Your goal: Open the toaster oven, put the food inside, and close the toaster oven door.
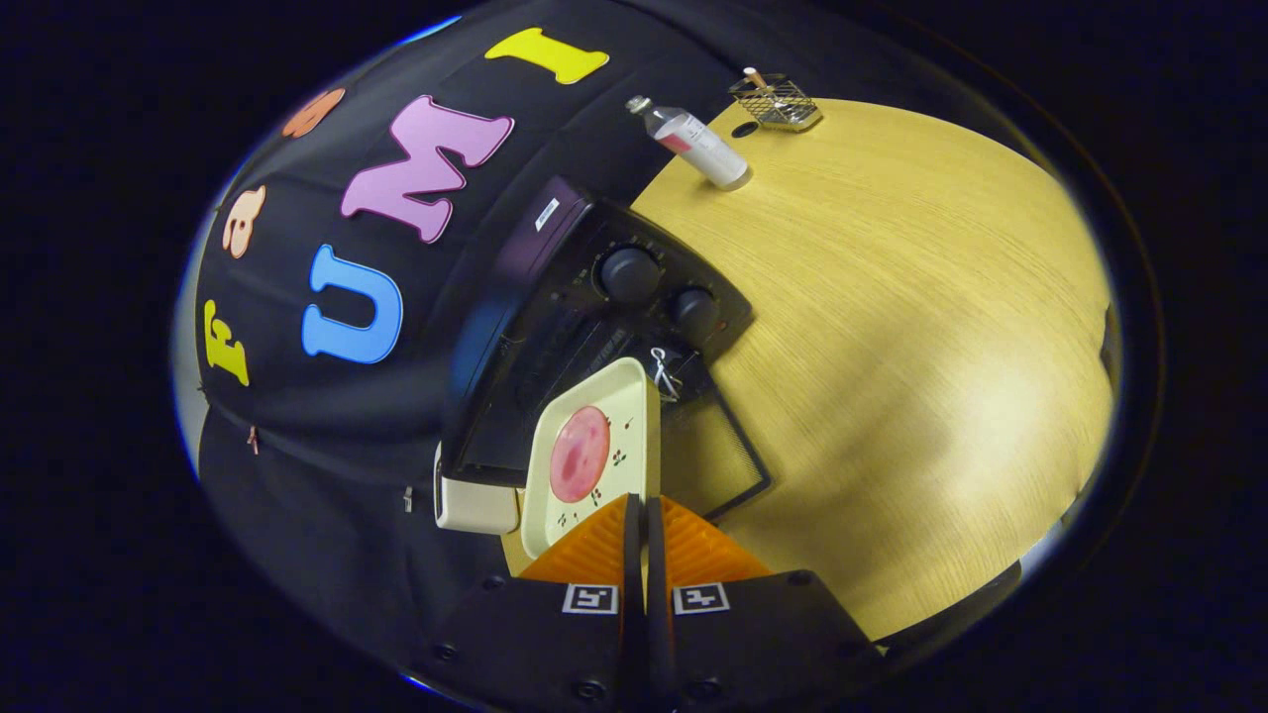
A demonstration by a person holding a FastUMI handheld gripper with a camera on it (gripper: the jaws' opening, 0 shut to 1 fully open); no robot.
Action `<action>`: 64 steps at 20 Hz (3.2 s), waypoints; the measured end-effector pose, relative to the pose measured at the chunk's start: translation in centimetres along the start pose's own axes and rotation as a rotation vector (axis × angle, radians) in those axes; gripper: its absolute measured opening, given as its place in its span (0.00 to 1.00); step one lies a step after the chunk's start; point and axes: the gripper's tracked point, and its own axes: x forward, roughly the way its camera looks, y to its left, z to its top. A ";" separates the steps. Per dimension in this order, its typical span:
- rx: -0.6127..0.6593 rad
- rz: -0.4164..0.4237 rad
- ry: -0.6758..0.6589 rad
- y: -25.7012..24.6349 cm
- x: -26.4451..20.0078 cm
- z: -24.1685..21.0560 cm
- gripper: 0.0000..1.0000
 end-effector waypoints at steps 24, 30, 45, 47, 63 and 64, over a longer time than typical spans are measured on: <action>-0.076 -0.057 -0.298 4.0 10.3 2.8 0.42; -0.282 -0.103 -0.242 1.8 5.1 -0.3 0.99; -0.836 -0.323 0.048 -7.0 3.7 -9.9 0.99; -0.833 -0.373 0.055 -8.0 4.9 -9.7 1.00; -1.044 -0.199 -0.016 -0.8 3.6 -8.0 0.98; -1.047 -0.172 -0.040 0.3 3.2 -7.6 0.98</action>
